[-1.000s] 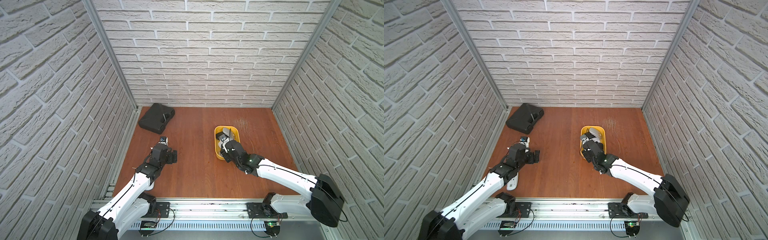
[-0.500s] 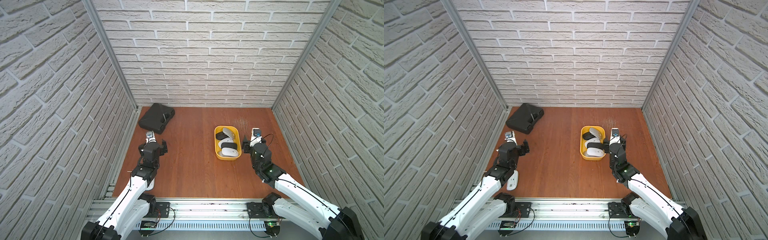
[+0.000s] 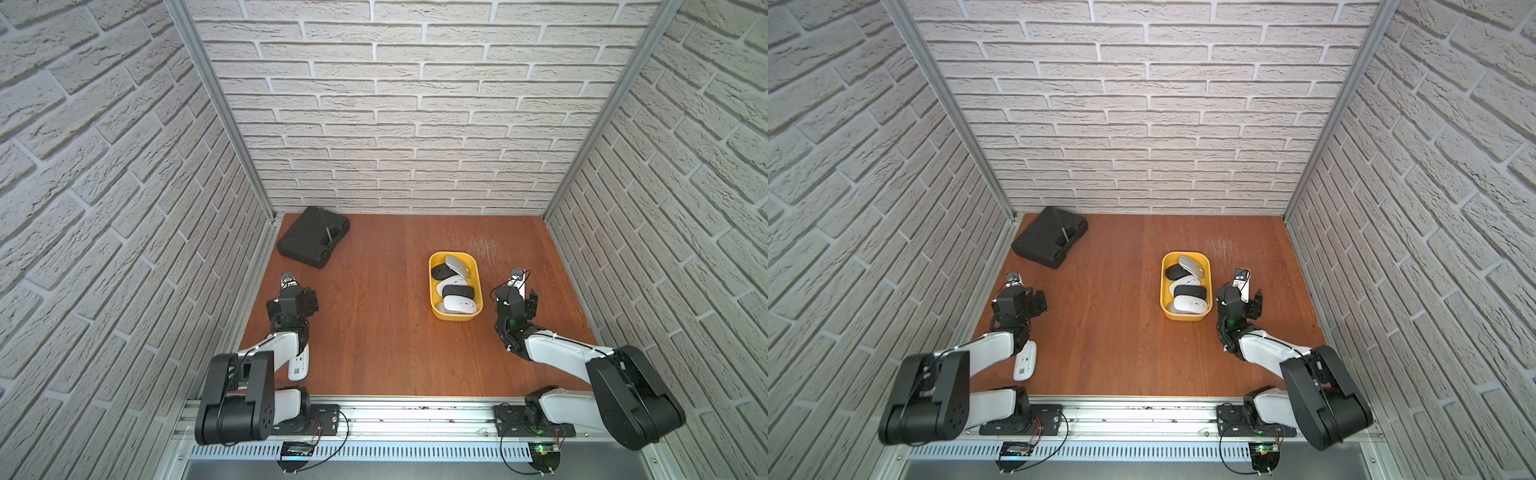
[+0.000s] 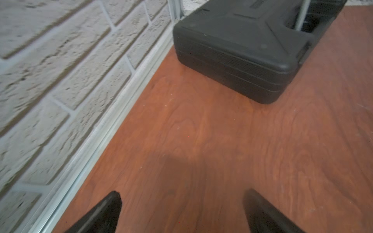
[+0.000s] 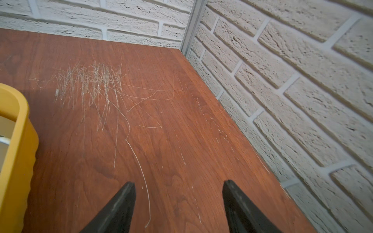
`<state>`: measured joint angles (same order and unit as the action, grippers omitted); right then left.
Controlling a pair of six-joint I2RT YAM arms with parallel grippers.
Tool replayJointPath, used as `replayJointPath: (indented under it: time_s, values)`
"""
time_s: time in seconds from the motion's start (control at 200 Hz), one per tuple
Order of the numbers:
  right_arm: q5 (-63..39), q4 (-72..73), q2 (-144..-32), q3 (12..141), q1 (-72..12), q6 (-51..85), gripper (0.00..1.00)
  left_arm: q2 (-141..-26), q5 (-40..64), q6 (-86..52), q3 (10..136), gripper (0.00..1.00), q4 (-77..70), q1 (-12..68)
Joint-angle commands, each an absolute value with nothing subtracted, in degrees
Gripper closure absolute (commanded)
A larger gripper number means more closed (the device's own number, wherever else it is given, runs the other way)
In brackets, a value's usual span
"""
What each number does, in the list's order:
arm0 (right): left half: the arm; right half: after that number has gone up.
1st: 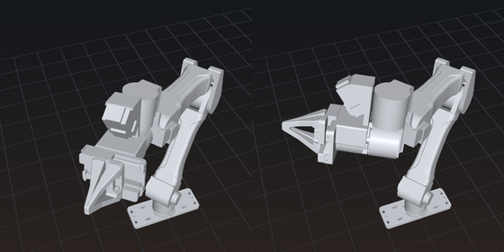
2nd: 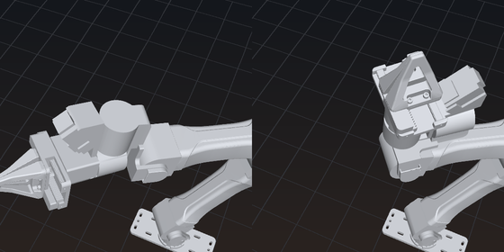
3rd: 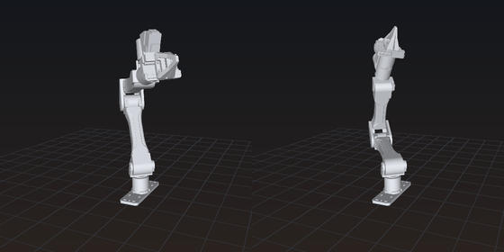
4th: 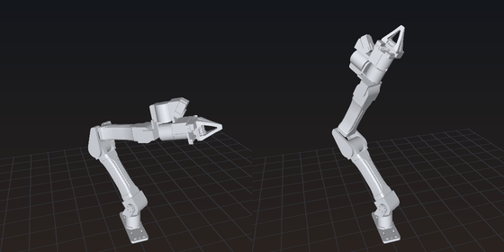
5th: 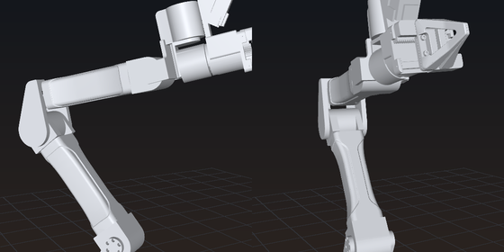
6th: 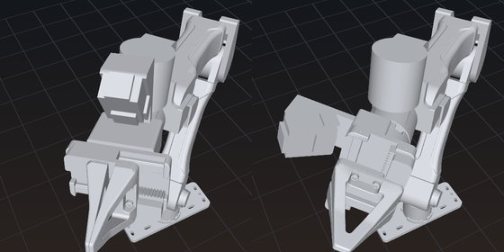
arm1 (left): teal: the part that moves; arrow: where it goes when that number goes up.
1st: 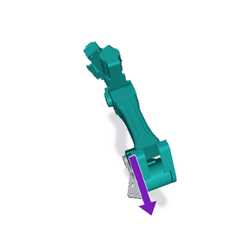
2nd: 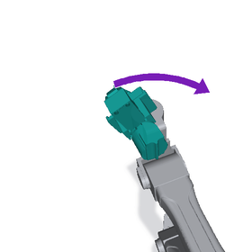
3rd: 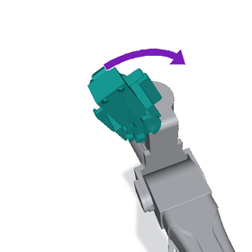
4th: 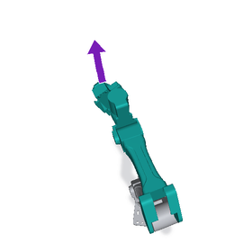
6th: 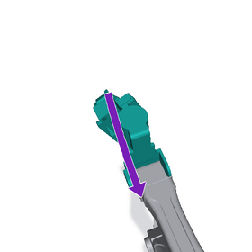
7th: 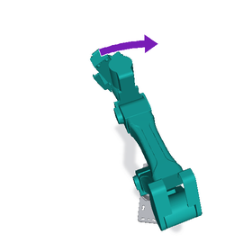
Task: Put the mouse in the storage box
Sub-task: Reset both arms
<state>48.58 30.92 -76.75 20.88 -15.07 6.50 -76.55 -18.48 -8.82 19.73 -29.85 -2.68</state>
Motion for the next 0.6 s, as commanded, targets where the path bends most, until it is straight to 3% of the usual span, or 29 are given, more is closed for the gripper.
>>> replayJointPath:
  time_s: [0.0, 0.18, 0.3, 0.34, 0.35, 0.365, 0.595]
  values:
    - [48.89, 44.85, -80.14, 22.11, -13.89, 1.47, 0.3, -80.89, -12.53, -4.16, 22.08, 0.02, -43.71, -3.94]
    - [44.35, 70.94, -88.14, 15.04, -11.99, -4.35, 0.29, -87.14, -5.5, -1.83, 21.8, 0.02, -49.7, -3.99]
    - [39.19, 66.25, -86.51, 15.68, -12.21, -5.01, 0.3, -89.04, -4.47, -0.04, 21.96, 0.02, -51.26, -3.16]
    - [37.64, 65.69, -86.61, 15.82, -12.21, -5.38, 0.13, -88.8, -4.05, -0.27, 22.13, 0.02, -50.64, -3.44]
    - [36.89, 65.92, -86.8, 15.82, -12.21, -5.7, 0.03, -88.78, -3.87, -0.18, 22.14, 0.02, -50.3, -3.5]
    - [36.49, 66.09, -86.94, 15.78, -12.21, -5.95, 0.0, -88.88, -3.79, -0.25, 22.16, 0.02, -50.45, -3.5]
    - [31.95, 63.5, -87.29, 17.37, -10.77, -5.75, 0.01, -88.9, -3.74, -0.26, 22.06, 0.02, -50.72, -3.52]
